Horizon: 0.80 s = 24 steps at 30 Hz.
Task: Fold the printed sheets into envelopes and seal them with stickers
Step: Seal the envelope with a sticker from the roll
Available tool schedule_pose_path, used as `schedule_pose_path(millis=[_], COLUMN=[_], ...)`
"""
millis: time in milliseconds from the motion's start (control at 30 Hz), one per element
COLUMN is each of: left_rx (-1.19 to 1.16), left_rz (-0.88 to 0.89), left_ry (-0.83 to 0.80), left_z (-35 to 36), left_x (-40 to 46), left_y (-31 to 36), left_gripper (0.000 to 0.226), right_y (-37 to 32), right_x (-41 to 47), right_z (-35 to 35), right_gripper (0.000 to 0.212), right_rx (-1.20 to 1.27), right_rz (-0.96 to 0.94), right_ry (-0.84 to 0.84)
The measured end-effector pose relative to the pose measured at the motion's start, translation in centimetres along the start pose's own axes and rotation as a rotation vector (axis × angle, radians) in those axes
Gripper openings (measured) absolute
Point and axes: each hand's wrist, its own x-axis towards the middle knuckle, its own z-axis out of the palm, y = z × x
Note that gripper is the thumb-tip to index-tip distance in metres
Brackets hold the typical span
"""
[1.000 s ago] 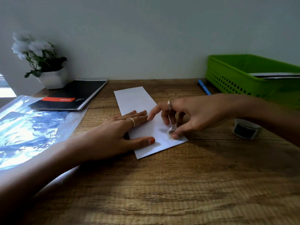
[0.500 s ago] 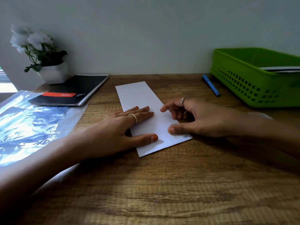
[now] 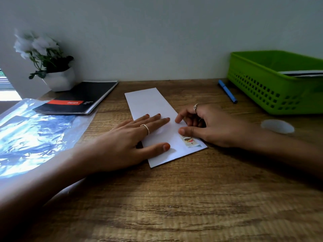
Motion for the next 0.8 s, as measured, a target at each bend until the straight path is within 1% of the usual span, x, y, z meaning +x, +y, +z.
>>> schedule_pose_path(millis=[167,233,367,500,600,667,700,800], left_rx=[0.043,0.049,0.048,0.046,0.037,0.028,0.025,0.024], left_rz=[-0.001,-0.003,-0.006,-0.011,-0.025,-0.032,-0.036,-0.055], left_ry=[-0.008,-0.012,-0.028,-0.041,-0.072,-0.080,-0.077,-0.076], left_z=[0.2,0.2,0.0,0.0,0.1,0.0,-0.1,-0.1], left_x=[0.0,0.0,0.1,0.1,0.1,0.2,0.3,0.3], left_y=[-0.3,-0.3,-0.1,-0.1,0.0,0.2,0.2,0.3], left_gripper=[0.066,0.065,0.063,0.058,0.048,0.051,0.055,0.063], right_y=[0.3,0.3,-0.1,-0.3,-0.3,-0.6,-0.6,-0.8], right_x=[-0.2,-0.4,-0.5,-0.3,-0.5,-0.7,-0.8,-1.1], right_z=[-1.0,-1.5,-2.1,-1.9,-0.8,-0.2,-0.2,-1.0], right_gripper=[0.030,0.036,0.049,0.054,0.054,0.051,0.051,0.057], right_rx=[0.030,0.048,0.036,-0.014,-0.031,-0.040,-0.039,-0.059], right_rz=[-0.006,-0.017,0.022,0.053,0.086,0.066,0.059,0.067], right_ry=[-0.126,-0.178,-0.270,-0.264,-0.169,-0.096,-0.087,-0.182])
